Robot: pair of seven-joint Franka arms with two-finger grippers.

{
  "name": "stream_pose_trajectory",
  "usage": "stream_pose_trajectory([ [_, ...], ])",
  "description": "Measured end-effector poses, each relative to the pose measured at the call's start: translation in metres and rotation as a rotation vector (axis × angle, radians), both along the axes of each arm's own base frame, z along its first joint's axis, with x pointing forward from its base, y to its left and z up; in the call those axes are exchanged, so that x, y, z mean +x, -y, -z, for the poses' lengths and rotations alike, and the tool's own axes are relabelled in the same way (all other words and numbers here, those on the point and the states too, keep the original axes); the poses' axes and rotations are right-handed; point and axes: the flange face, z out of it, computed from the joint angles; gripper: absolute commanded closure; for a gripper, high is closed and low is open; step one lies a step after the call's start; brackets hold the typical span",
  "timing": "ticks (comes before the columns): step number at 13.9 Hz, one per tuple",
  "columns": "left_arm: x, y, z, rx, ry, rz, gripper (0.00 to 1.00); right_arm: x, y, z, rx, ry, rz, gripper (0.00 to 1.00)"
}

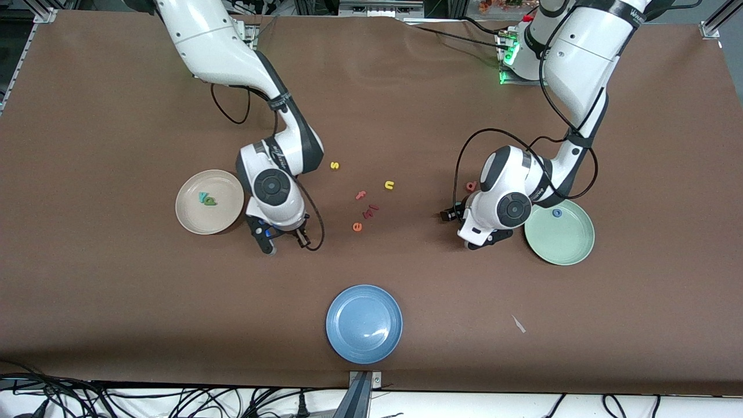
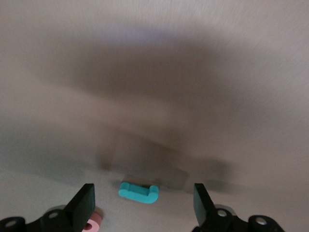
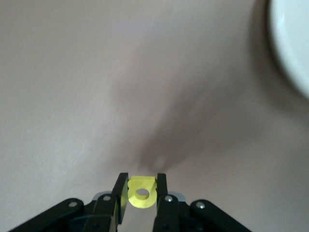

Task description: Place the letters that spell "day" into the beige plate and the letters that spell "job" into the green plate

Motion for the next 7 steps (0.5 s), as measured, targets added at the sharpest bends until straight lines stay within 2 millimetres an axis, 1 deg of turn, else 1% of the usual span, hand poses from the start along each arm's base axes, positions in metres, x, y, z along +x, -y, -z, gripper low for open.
stream_pose_trajectory([
  [1,-0.004,0.001,0.002,0.001,-0.008,0.003,0.33,0.004,0.017,-0.016,-0.02,-0.031,-0.044,0.88],
  [2,-0.006,0.002,0.004,0.002,-0.013,0.002,0.38,0.009,0.038,-0.034,-0.037,-0.058,-0.088,0.87],
  [3,-0.007,0.004,0.003,0.003,-0.014,-0.004,0.41,0.013,0.063,-0.05,-0.049,-0.078,-0.13,0.87],
  [4,-0.007,0.005,0.003,0.006,-0.015,-0.011,0.44,0.013,0.091,-0.059,-0.056,-0.101,-0.169,0.87],
  [5,-0.007,0.005,0.003,0.005,-0.014,-0.013,0.49,0.009,0.119,-0.062,-0.058,-0.13,-0.202,0.87],
  [6,-0.007,0.006,0.002,0.006,-0.015,-0.016,0.6,-0.001,0.147,-0.058,-0.056,-0.167,-0.227,0.87],
  [7,-0.007,0.006,0.002,0.007,-0.015,-0.018,0.68,-0.014,0.171,-0.048,-0.051,-0.208,-0.246,0.86],
])
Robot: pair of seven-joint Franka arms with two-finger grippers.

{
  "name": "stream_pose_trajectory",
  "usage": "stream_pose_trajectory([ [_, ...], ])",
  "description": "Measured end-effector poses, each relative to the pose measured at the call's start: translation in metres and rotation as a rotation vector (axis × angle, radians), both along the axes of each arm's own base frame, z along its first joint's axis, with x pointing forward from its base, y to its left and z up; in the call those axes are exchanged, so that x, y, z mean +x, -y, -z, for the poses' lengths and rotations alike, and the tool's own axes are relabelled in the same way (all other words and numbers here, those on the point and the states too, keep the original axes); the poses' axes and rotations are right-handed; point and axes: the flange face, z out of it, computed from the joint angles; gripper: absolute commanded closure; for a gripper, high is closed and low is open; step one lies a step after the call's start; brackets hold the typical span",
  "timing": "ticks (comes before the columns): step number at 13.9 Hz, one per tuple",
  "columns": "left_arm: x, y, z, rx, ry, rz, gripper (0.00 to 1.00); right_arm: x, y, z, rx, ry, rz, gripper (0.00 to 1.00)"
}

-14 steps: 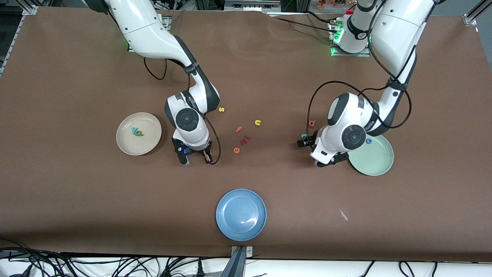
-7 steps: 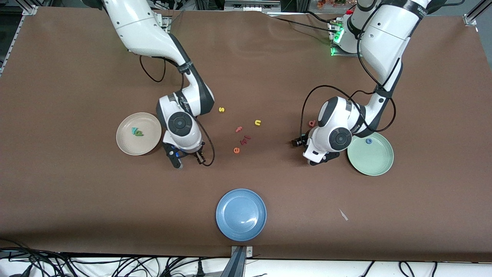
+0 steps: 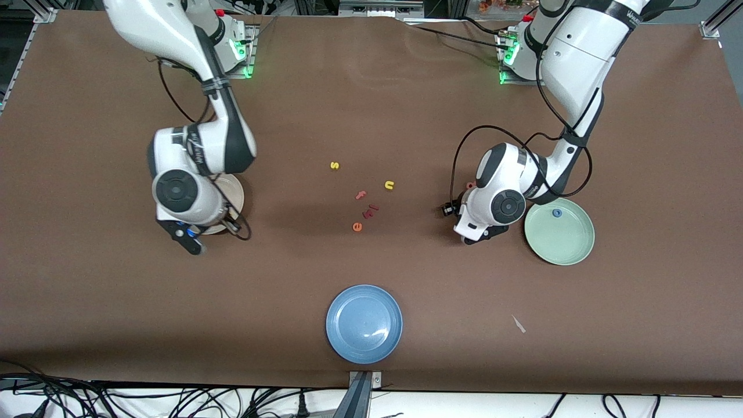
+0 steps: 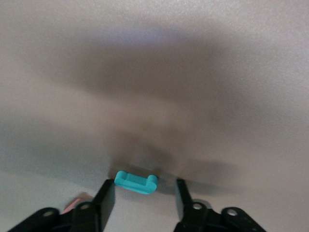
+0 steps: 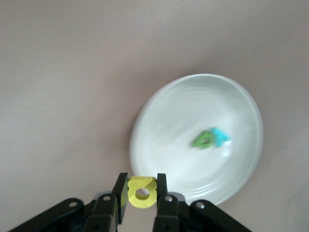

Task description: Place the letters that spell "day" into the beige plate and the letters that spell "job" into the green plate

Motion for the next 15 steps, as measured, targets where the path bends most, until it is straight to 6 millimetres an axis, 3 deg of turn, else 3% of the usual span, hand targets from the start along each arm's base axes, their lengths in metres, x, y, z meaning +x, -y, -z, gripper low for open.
stream_pose_trajectory([
  [2,-0.003,0.001,-0.001,0.005,-0.019,0.005,0.87,-0.028,0.034,0.026,0.01,-0.042,-0.021,0.8],
  [3,-0.005,0.0,0.0,0.01,-0.038,0.008,0.92,-0.04,0.045,0.041,0.011,-0.049,-0.025,0.37],
  [4,-0.006,-0.001,-0.001,0.012,-0.049,0.012,0.92,-0.051,0.051,0.055,0.008,-0.057,-0.025,0.0],
  [7,-0.001,-0.012,-0.017,0.011,-0.076,0.036,0.92,-0.063,0.057,0.07,0.002,-0.075,-0.021,0.0],
  [9,0.014,-0.035,-0.057,-0.008,-0.062,0.049,0.93,-0.055,0.052,0.057,0.011,-0.053,-0.025,0.0],
  [11,0.023,-0.056,-0.09,-0.021,-0.039,0.052,0.96,-0.04,0.042,0.032,0.025,-0.029,-0.036,0.0],
  [12,0.024,-0.061,-0.096,-0.025,-0.036,0.057,0.79,-0.031,0.036,0.016,0.033,-0.015,-0.043,0.0],
  [13,0.022,-0.061,-0.095,-0.028,-0.041,0.068,0.54,-0.022,0.029,-0.001,0.041,0.005,-0.052,0.0],
  [15,0.011,-0.058,-0.08,-0.032,-0.07,0.103,0.36,-0.006,0.02,-0.031,0.058,0.049,-0.083,0.0],
])
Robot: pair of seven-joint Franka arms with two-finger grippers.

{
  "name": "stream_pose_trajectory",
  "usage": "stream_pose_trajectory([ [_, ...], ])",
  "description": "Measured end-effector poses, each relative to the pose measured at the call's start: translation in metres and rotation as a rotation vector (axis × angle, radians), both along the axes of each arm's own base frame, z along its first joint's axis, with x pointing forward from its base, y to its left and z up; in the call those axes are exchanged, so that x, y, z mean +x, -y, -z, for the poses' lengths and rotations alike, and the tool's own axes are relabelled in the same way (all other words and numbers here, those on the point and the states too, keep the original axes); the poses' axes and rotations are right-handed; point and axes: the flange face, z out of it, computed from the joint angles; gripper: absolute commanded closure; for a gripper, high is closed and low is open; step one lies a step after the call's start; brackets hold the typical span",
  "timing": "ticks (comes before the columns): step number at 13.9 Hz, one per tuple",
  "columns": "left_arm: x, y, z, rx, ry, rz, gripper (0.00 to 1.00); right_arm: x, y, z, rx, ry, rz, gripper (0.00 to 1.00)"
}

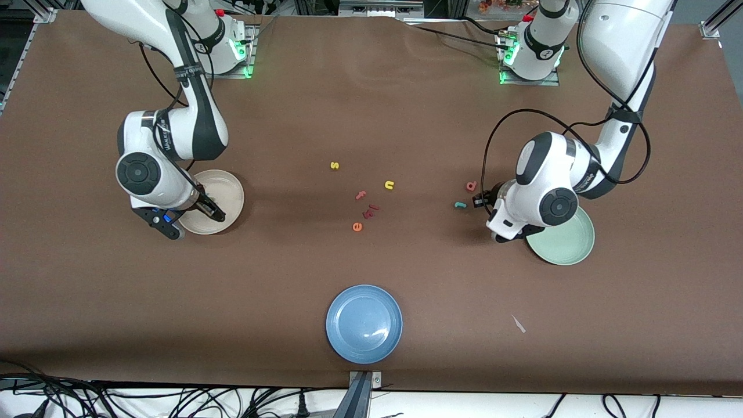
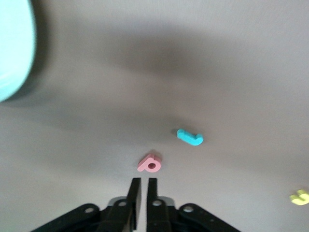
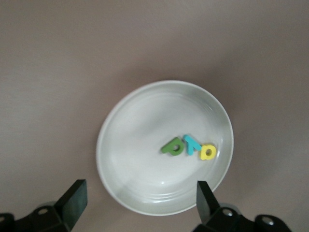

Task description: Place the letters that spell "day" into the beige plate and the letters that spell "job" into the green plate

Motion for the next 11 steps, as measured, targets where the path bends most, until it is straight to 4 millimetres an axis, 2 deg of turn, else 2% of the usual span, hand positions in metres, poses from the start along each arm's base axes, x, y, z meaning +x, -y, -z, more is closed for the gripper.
stream_pose_trajectory([
  [1,-0.005,0.003,0.008,0.0,-0.014,0.013,0.36,0.005,-0.004,-0.01,0.008,0.014,-0.029,0.0],
  [3,-0.017,0.014,0.027,0.001,-0.029,0.037,0.35,0.008,-0.011,-0.017,0.018,0.018,-0.078,0.0],
  [4,-0.024,0.02,0.037,0.002,-0.029,0.048,0.33,0.007,-0.019,-0.016,0.023,0.014,-0.099,0.0],
  [6,-0.038,0.03,0.054,0.004,-0.019,0.064,0.19,0.001,-0.039,-0.012,0.035,0.004,-0.14,0.0],
  [7,-0.042,0.031,0.06,0.005,-0.019,0.069,0.15,0.0,-0.044,-0.011,0.039,0.001,-0.162,0.0],
  [11,-0.05,0.027,0.069,0.0,-0.028,0.089,0.15,-0.001,-0.059,-0.016,0.056,-0.006,-0.243,0.0],
])
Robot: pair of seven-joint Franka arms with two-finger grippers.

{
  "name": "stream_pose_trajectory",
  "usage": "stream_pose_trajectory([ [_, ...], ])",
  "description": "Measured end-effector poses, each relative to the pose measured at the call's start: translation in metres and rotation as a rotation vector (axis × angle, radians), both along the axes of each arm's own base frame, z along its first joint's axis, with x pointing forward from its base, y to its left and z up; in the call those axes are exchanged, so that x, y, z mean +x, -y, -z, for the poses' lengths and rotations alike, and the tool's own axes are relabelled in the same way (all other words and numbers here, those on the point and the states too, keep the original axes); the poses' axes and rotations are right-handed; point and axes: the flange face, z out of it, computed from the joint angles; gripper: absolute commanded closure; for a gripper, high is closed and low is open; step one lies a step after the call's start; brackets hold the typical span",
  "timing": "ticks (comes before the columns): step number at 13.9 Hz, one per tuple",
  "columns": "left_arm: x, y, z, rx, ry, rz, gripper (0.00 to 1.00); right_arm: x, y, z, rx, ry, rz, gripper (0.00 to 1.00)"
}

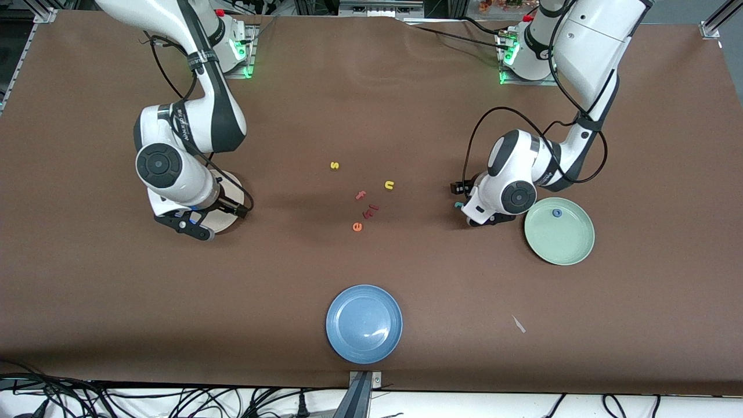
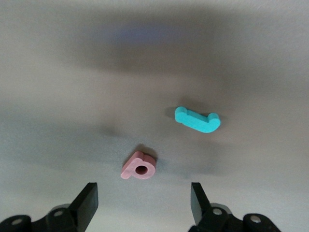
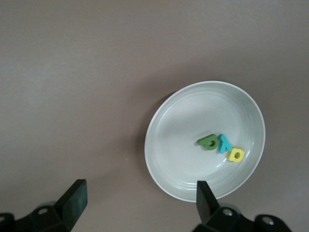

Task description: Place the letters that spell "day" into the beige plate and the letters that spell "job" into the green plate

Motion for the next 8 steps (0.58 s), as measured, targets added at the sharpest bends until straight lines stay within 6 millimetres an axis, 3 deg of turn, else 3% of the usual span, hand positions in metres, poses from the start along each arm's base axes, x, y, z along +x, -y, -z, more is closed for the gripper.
stream_pose_trajectory([
  [4,-0.007,0.003,0.01,-0.007,0.031,0.004,0.29,-0.005,-0.01,-0.033,0.034,-0.055,-0.09,0.0],
  [8,-0.007,0.005,0.01,-0.006,0.05,0.034,0.39,-0.016,-0.003,-0.074,0.08,-0.099,-0.2,0.0],
])
